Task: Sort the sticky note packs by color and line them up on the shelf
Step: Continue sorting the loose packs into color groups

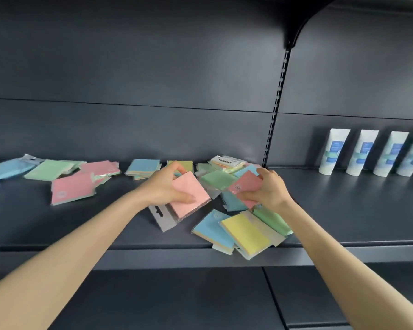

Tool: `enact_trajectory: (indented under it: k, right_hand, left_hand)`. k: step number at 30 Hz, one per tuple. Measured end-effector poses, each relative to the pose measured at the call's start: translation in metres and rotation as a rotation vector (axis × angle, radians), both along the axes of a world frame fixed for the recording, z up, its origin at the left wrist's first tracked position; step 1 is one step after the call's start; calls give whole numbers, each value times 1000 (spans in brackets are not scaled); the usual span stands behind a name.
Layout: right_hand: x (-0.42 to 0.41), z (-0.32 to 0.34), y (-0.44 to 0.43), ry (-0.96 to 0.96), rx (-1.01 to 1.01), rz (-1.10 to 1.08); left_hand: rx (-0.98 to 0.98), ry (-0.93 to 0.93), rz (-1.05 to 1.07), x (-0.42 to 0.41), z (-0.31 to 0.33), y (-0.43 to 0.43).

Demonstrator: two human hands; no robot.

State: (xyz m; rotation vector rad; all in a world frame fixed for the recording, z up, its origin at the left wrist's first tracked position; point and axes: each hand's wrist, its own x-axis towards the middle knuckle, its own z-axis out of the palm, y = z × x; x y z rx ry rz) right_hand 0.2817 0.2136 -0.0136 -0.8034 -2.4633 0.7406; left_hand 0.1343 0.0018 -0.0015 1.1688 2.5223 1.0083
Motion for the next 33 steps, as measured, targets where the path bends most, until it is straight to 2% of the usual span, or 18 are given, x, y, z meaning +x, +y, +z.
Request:
enact_trajectory:
  k: [3, 6, 9, 21, 26, 33]
  right_hand:
    - [3, 5, -2, 123, -28, 44]
    - [2, 10, 0, 241, -151, 83]
    - [-5, 18, -4, 289, -218, 134]
    - [-73, 42, -75, 235, -248, 332]
    - [-109, 46, -122, 202, -378, 469]
    - [-171, 24, -206, 74, -370, 496]
  left_hand:
    - [118, -101, 30, 0, 1, 0]
    - [238, -168, 30, 2, 2, -2]
    - [330, -209, 63, 5, 2, -9]
    - [553, -151, 180, -21, 13, -85]
    - [580, -147, 269, -51, 13, -138]
    - [501, -167, 285, -109, 8, -230]
